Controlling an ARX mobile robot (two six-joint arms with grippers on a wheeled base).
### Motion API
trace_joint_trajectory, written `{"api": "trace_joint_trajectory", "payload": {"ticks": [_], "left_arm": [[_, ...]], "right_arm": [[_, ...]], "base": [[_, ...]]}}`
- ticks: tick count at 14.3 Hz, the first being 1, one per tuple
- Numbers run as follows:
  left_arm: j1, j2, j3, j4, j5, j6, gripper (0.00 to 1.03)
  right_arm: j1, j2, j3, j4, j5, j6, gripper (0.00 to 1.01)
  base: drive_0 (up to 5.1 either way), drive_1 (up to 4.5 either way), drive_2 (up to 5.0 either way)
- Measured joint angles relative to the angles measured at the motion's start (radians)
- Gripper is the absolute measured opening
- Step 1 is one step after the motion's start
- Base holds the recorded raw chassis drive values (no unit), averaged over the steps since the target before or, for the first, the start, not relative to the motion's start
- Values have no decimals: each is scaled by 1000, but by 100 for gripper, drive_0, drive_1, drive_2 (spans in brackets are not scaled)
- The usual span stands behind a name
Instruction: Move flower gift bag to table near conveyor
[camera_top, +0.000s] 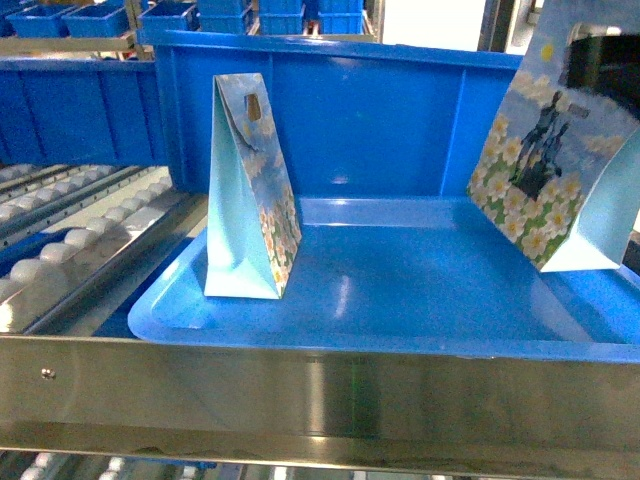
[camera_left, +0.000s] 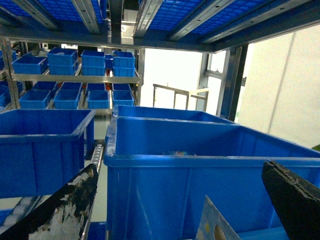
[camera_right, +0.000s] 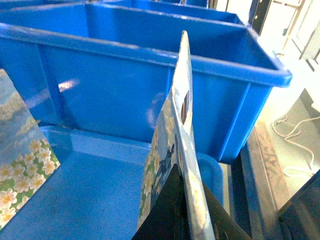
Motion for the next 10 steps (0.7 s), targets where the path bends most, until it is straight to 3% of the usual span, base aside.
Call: {"api": "trace_joint_trajectory", "payload": {"ticks": [3, 5, 7, 10], "left_arm": [[0, 0, 0, 0, 0, 0, 98], [0, 0, 0, 0, 0, 0, 98], [0, 0, 0, 0, 0, 0, 98], [0, 0, 0, 0, 0, 0, 98]], "right_arm": [[-21, -146, -60, -7, 12, -3, 2], [-72, -271, -99, -50, -33, 1, 2], [-150, -383, -140, -68, -90, 2, 2], [-295, -523, -236, -59, -118, -27, 2]], "base": [[0, 0, 0], [0, 0, 0], [0, 0, 0], [0, 0, 0]]}}
